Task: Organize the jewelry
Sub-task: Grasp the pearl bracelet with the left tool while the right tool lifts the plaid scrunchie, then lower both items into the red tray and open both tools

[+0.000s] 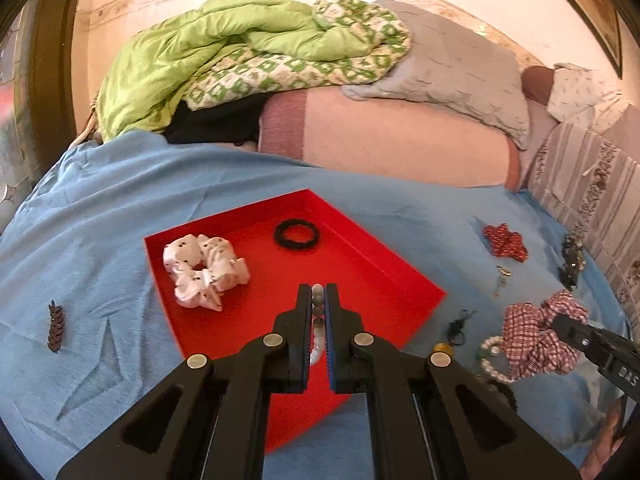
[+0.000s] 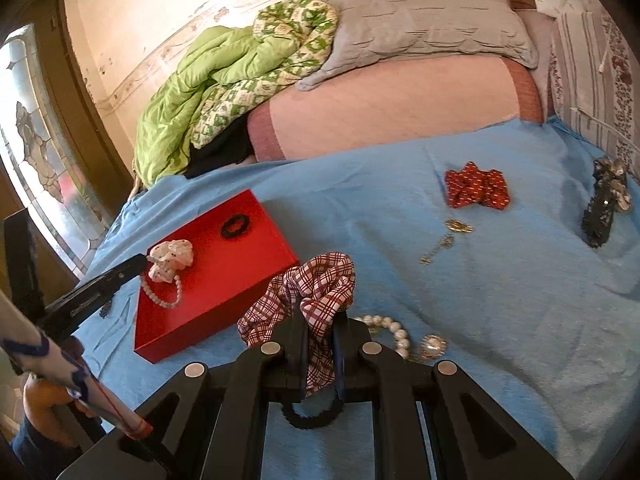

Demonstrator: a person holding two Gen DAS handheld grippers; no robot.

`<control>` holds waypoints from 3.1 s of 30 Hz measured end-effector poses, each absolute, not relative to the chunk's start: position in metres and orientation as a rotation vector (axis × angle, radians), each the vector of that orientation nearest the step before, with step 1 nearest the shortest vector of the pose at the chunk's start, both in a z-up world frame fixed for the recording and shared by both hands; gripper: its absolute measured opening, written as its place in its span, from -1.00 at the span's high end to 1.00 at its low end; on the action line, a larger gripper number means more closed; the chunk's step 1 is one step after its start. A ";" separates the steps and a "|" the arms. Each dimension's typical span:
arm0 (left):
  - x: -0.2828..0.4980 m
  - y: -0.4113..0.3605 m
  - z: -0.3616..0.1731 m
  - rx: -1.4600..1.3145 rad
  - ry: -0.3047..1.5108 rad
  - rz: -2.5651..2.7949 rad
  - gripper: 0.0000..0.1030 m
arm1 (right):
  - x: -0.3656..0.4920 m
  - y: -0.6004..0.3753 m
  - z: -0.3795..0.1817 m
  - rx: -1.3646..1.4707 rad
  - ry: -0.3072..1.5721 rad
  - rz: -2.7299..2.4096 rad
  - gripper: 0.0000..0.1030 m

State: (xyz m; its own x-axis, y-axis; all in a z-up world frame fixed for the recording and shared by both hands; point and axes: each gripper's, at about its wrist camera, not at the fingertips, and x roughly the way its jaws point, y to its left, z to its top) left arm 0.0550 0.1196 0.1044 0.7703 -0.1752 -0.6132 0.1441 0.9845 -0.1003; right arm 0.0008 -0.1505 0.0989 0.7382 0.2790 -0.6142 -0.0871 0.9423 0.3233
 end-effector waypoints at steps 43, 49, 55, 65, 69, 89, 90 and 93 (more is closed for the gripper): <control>0.117 0.168 0.086 -0.108 0.747 -0.069 0.89 | 0.124 -0.026 0.138 0.224 0.824 0.331 0.75; 0.124 0.181 0.077 -0.130 0.783 -0.052 0.89 | 0.149 -0.016 0.125 0.204 0.862 0.310 0.75; 0.131 0.187 0.069 -0.137 0.815 -0.035 0.89 | 0.177 -0.005 0.107 0.179 0.899 0.289 0.75; 0.136 0.195 0.062 -0.140 0.851 -0.008 0.89 | 0.217 0.007 0.075 0.218 0.987 0.277 0.75; 0.137 0.198 0.060 -0.143 0.862 -0.003 0.89 | 0.223 0.013 0.067 0.214 1.004 0.279 0.75; 0.138 0.198 0.059 -0.140 0.871 0.011 0.88 | 0.225 0.007 0.058 0.220 1.036 0.263 0.11; 0.138 0.198 0.059 -0.139 0.871 0.011 0.86 | 0.225 0.008 0.060 0.215 1.035 0.267 0.11; 0.137 0.198 0.060 -0.136 0.866 0.018 0.72 | 0.222 0.010 0.064 0.211 1.031 0.274 0.11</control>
State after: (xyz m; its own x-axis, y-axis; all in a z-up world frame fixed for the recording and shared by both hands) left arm 0.1369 0.1981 0.0599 0.6482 -0.0391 -0.7605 -0.0710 0.9912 -0.1115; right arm 0.2223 0.0099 0.0643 0.4848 0.3218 -0.8133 -0.1252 0.9458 0.2997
